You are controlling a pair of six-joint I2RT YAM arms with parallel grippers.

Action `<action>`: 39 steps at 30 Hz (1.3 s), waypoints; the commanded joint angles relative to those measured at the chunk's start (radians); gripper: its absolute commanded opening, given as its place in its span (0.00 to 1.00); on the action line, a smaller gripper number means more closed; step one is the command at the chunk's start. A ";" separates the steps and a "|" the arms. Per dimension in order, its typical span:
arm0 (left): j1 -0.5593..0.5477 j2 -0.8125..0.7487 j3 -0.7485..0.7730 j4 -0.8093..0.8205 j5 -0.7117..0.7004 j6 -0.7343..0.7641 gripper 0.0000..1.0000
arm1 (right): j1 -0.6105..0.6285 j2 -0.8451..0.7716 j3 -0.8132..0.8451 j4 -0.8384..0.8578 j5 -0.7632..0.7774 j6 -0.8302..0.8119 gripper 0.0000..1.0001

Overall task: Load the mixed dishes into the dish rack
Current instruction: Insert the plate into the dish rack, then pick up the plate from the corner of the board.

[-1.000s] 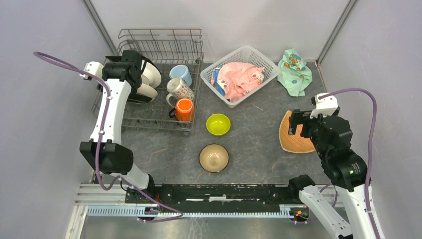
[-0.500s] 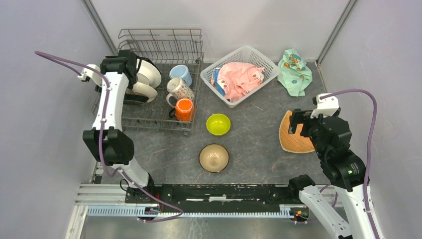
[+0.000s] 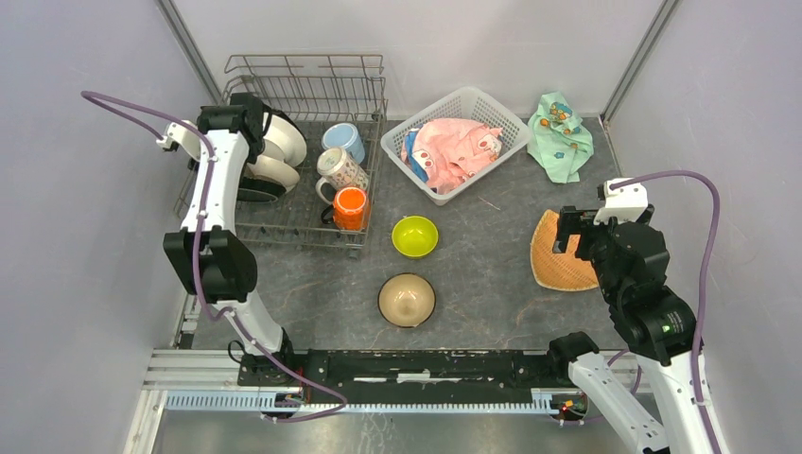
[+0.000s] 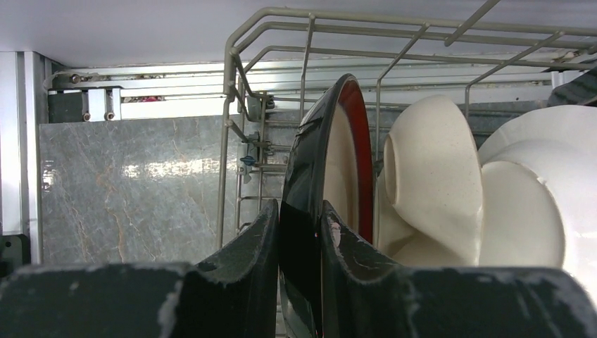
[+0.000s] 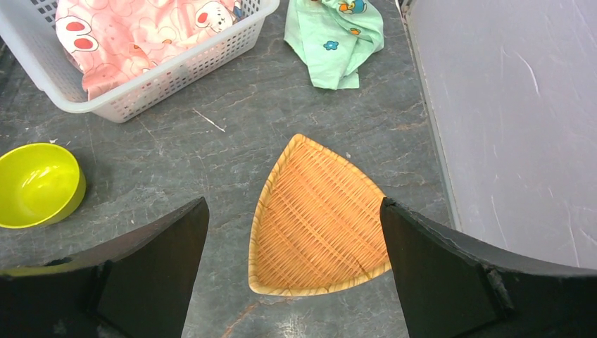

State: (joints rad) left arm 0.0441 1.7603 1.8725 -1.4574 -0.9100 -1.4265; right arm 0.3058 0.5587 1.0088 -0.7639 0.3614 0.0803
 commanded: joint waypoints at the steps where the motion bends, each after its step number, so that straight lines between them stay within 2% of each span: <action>1: 0.003 0.009 0.059 0.119 -0.013 -0.006 0.20 | 0.004 -0.004 -0.005 0.053 0.032 -0.014 0.98; 7: 0.003 0.008 0.047 0.197 0.002 0.039 0.31 | 0.003 0.001 -0.015 0.068 0.039 -0.013 0.98; 14: 0.004 -0.002 0.040 0.253 0.038 0.088 0.53 | 0.003 0.009 -0.022 0.085 0.040 -0.010 0.98; 18: 0.003 -0.012 0.043 0.261 0.040 0.099 0.55 | 0.003 0.009 -0.025 0.081 0.044 -0.006 0.98; 24: 0.003 -0.001 0.121 0.298 0.058 0.286 0.66 | 0.003 0.030 -0.010 0.046 0.079 0.038 0.98; 25: 0.002 0.003 0.138 0.299 0.060 0.320 0.74 | 0.003 0.038 -0.001 0.030 0.096 0.047 0.98; 26: 0.002 0.004 0.154 0.309 0.062 0.358 0.91 | 0.003 0.051 0.010 0.011 0.108 0.052 0.98; 27: 0.002 0.003 0.161 0.331 0.067 0.406 0.99 | 0.004 0.064 0.023 -0.005 0.120 0.065 0.98; 30: -0.004 -0.015 0.159 0.424 0.088 0.543 1.00 | 0.003 0.111 0.050 -0.034 0.107 0.099 0.98; 34: -0.003 -0.060 0.106 0.521 0.139 0.572 1.00 | 0.003 0.164 0.028 -0.013 0.049 0.154 0.98; 39: -0.011 -0.091 0.085 0.612 0.337 0.679 1.00 | 0.002 0.215 -0.083 -0.022 0.086 0.250 0.98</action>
State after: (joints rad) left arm 0.0433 1.7309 1.9656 -0.9817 -0.7319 -0.8993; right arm 0.3058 0.7502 1.0046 -0.7864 0.4240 0.2195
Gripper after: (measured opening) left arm 0.994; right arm 0.982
